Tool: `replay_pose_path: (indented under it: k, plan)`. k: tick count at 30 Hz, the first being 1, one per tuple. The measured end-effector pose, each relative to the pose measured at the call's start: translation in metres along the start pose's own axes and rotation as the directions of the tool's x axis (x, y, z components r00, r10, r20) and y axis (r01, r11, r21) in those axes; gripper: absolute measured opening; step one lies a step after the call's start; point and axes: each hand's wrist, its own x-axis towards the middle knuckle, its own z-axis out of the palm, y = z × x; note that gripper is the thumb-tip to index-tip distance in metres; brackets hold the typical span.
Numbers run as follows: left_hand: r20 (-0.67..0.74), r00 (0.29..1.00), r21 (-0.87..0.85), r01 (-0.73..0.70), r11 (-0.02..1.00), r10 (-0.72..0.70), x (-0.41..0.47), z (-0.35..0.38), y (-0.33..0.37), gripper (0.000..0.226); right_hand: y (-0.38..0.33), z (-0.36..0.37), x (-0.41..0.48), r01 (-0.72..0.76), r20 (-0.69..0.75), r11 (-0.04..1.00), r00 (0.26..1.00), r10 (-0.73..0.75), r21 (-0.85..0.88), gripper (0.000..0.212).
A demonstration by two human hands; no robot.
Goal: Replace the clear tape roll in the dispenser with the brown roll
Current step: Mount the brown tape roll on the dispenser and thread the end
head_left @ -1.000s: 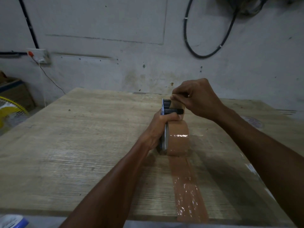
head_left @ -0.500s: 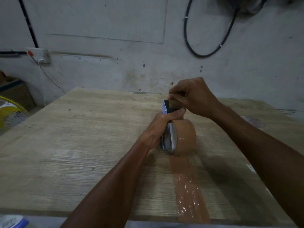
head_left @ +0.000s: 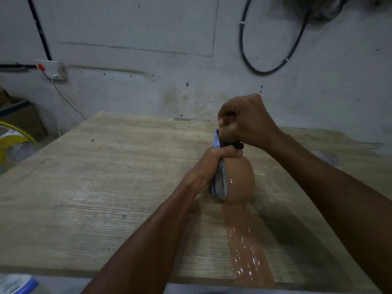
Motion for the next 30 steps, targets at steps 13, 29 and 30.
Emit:
replay_pose_path:
  k: [13, 29, 30]
  plan:
    - [0.036, 0.999, -0.099, 0.042, 0.994, -0.038, 0.006, -0.002, -0.004, 0.02, 0.006, -0.016, 0.001, -0.039, 0.084, 0.999, 0.996, 0.039, -0.008, 0.011]
    - [-0.209, 0.978, -0.218, -0.023, 0.976, -0.024, 0.001, 0.008, -0.002, 0.076, -0.012, -0.027, -0.007, -0.218, 0.064, 0.968, 0.972, 0.227, -0.122, 0.011]
    - [-0.219, 0.975, -0.202, -0.024, 0.979, -0.021, 0.003, 0.006, -0.004, 0.069, -0.016, -0.028, -0.007, -0.206, 0.061, 0.968, 0.974, 0.216, -0.146, 0.011]
